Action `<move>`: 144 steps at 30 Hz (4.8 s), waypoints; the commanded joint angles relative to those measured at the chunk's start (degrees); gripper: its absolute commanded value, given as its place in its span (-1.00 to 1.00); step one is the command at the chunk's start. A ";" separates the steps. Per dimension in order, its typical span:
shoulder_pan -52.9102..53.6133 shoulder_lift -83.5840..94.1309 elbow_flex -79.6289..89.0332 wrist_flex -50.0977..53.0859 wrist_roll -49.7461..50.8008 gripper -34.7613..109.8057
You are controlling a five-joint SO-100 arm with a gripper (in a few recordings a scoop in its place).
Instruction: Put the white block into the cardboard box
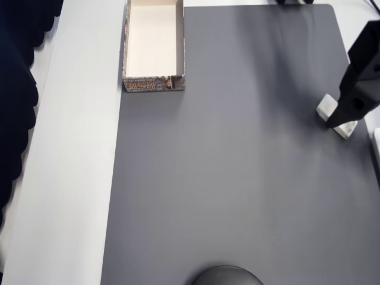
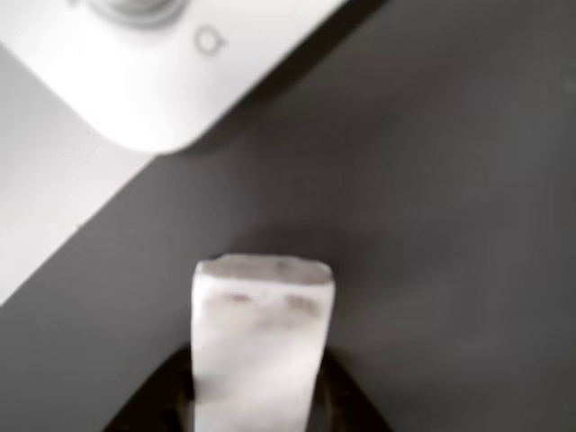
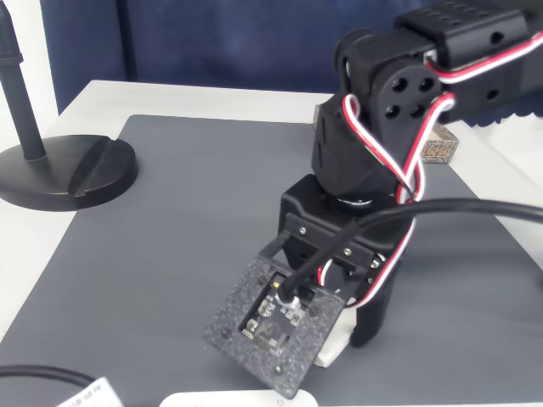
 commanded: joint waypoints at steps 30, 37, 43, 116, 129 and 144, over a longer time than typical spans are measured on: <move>-0.35 1.32 -3.43 1.85 0.26 -0.52; 0.53 6.59 0.09 1.93 0.26 -0.54; 3.08 15.91 6.59 1.49 0.35 -0.54; 73.30 -9.93 -40.87 12.48 26.89 -0.54; 75.15 -17.49 -47.02 13.45 33.49 -0.54; 75.06 -22.59 -51.15 13.36 33.66 -0.54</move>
